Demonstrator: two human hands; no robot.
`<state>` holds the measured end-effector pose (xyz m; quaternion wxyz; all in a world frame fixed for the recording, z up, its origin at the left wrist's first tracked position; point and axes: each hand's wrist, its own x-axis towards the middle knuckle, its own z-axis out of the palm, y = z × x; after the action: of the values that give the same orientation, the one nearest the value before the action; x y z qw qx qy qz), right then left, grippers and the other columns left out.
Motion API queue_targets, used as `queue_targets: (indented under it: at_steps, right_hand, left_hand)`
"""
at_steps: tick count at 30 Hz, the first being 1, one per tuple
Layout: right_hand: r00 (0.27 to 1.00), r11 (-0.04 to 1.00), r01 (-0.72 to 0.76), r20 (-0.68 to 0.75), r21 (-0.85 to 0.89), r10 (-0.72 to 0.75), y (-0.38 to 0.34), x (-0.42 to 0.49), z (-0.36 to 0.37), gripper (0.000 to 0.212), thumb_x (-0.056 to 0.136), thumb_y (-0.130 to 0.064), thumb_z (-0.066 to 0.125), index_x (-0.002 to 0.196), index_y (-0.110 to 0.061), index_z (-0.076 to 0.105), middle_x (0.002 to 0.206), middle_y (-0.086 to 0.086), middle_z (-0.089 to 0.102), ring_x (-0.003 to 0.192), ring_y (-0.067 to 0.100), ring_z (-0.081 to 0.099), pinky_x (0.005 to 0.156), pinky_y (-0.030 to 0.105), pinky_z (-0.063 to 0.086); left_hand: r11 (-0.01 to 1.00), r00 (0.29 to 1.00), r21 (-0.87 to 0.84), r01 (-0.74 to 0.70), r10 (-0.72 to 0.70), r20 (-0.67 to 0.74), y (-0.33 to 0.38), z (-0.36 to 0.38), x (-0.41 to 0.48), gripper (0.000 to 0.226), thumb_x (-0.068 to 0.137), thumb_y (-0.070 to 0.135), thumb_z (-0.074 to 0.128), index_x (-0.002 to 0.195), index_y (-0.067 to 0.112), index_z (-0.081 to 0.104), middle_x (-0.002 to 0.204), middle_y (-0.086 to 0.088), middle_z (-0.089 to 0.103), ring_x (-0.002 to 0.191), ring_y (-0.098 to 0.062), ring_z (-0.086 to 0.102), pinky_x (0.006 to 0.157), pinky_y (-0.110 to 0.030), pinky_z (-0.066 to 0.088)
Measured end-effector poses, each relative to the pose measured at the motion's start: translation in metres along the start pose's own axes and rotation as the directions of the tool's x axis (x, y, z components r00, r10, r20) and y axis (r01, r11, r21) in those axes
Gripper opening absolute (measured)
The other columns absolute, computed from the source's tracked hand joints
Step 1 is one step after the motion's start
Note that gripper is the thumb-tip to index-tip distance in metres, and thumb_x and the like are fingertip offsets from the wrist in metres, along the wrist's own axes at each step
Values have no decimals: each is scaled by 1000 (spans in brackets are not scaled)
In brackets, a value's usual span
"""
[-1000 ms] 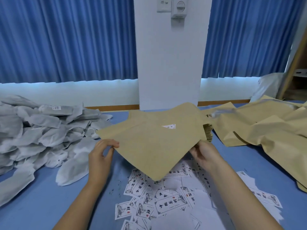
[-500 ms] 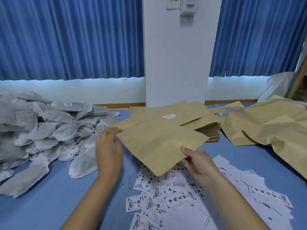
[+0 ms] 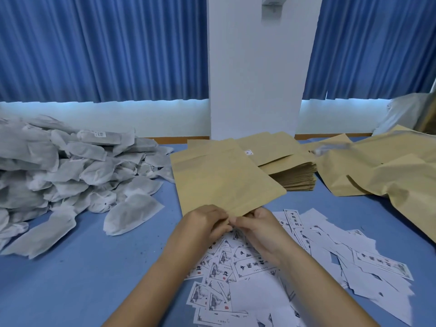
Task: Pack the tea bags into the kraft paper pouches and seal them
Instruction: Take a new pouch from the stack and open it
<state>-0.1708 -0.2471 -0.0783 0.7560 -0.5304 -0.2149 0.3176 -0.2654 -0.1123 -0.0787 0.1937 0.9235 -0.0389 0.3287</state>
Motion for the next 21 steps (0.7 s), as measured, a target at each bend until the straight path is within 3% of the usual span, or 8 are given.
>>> queue_targets:
  at_steps: [3, 7, 14, 21]
  right_hand:
    - [1000, 1000, 3, 15, 8, -4, 1, 2, 0, 26, 82, 12, 61, 107, 5, 60, 105, 20, 70, 101, 27, 67, 84, 26, 53]
    - [998, 999, 4, 58, 38, -6, 0, 1, 0, 24, 78, 9, 66, 101, 2, 63, 99, 15, 73, 97, 23, 69, 79, 22, 54]
    - [995, 993, -20, 96, 119, 9, -2, 0, 0, 47, 67, 0, 71, 112, 6, 59, 107, 19, 70, 101, 27, 68, 80, 25, 56]
    - [993, 992, -55, 107, 117, 42, -5, 0, -1, 48, 69, 1, 71, 114, 7, 57, 109, 21, 69, 104, 29, 67, 85, 27, 56]
  left_hand:
    - [994, 999, -96, 43, -45, -22, -3, -2, 0, 14, 81, 16, 74, 94, 11, 76, 92, 3, 72, 81, -7, 66, 73, -26, 54]
    - [953, 976, -243, 183, -206, -71, -6, -5, 0, 10, 80, 11, 75, 87, 17, 78, 84, 11, 72, 78, 2, 65, 72, -16, 50]
    - [938, 975, -278, 207, -221, -20, -4, -7, 0, 29, 70, 22, 84, 96, 13, 76, 91, 6, 69, 83, -1, 64, 78, -18, 51]
    - [822, 931, -450, 349, -358, 68, -4, -11, 1, 16, 72, 16, 81, 88, 19, 78, 89, 8, 72, 87, -3, 66, 80, -20, 52]
